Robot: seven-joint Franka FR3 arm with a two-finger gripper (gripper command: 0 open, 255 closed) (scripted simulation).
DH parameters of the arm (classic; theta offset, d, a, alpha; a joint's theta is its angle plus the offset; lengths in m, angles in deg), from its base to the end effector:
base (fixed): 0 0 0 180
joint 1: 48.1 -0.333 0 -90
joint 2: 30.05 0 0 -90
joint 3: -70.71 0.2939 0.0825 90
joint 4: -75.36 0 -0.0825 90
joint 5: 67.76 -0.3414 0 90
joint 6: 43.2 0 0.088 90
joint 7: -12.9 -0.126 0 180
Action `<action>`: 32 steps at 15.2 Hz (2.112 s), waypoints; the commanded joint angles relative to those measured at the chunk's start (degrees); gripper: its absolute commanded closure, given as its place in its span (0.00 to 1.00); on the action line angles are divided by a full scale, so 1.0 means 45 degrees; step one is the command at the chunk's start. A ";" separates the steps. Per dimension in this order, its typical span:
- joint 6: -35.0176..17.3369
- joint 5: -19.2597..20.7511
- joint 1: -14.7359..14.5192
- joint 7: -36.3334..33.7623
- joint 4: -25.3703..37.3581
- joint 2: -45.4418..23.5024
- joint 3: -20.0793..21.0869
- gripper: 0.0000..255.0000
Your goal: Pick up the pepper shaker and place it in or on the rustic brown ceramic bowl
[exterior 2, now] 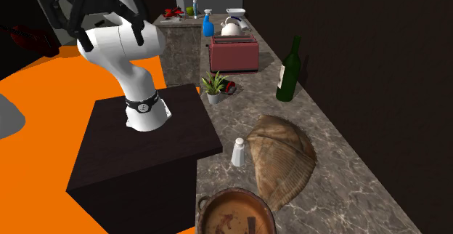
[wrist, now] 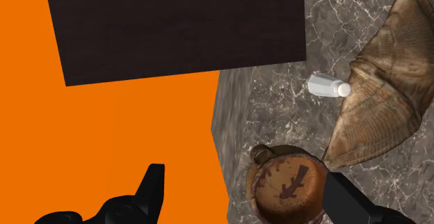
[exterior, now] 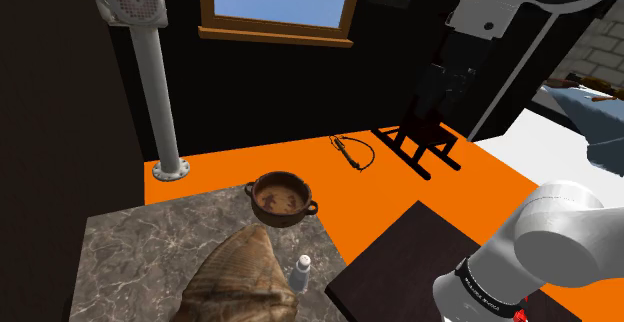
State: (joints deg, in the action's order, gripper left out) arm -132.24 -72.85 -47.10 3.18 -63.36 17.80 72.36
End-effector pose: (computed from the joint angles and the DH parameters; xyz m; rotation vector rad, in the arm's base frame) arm 0.2640 0.0162 0.5401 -3.0657 0.2582 0.0581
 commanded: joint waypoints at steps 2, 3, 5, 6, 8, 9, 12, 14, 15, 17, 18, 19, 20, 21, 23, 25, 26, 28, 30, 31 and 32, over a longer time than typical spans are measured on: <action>-0.0336 -0.0163 -0.0072 -0.0177 -0.0366 0.0052 0.0191 0.00; -0.0677 -0.0330 -0.0150 -0.0352 -0.0719 0.0085 0.0387 0.00; -0.1382 -0.0677 -0.0323 -0.0702 -0.1384 0.0096 0.0790 0.00; -0.1745 -0.0857 -0.0416 -0.0875 -0.1695 0.0072 0.1000 0.00; -0.2498 -0.1230 -0.0614 -0.1217 -0.2273 -0.0044 0.1435 0.00; -0.2889 -0.1419 -0.0723 -0.1389 -0.2539 -0.0137 0.1656 0.00; -0.4122 -0.2000 -0.1065 -0.1900 -0.3238 -0.0568 0.2348 0.00; -0.4997 -0.2395 -0.1292 -0.2233 -0.3615 -0.0992 0.2835 0.00; -0.5451 -0.2590 -0.1407 -0.2399 -0.3775 -0.1247 0.3082 0.00; -0.6389 -0.2970 -0.1624 -0.2729 -0.4036 -0.1845 0.3588 0.00; -0.6873 -0.3151 -0.1725 -0.2893 -0.4135 -0.2187 0.3845 0.00; -0.7366 -0.3324 -0.1817 -0.3058 -0.4214 -0.2559 0.4107 0.00; -0.7866 -0.3486 -0.1901 -0.3224 -0.4271 -0.2958 0.4370 0.00; -0.8374 -0.3633 -0.1974 -0.3394 -0.4306 -0.3386 0.4636 0.00; -0.9407 -0.3869 -0.2086 -0.3750 -0.4313 -0.4319 0.5171 0.00; -1.0454 -0.3996 -0.2136 -0.4145 -0.4235 -0.5349 0.5713 0.00; -1.0979 -0.4006 -0.2128 -0.4365 -0.4166 -0.5896 0.5993 0.00; -1.2027 -0.3868 -0.2058 -0.4884 -0.3973 -0.7051 0.6547 0.00; -1.3060 -0.3442 -0.1903 -0.5567 -0.3711 -0.8282 0.7092 0.00; -1.3565 -0.3077 -0.1799 -0.6001 -0.3557 -0.8925 0.7348 0.00; -1.3974 -0.2676 -0.1715 -0.6425 -0.3419 -0.9474 0.7531 0.00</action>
State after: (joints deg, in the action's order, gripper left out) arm -192.51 -86.41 -55.12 -23.75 -79.06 -22.02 105.16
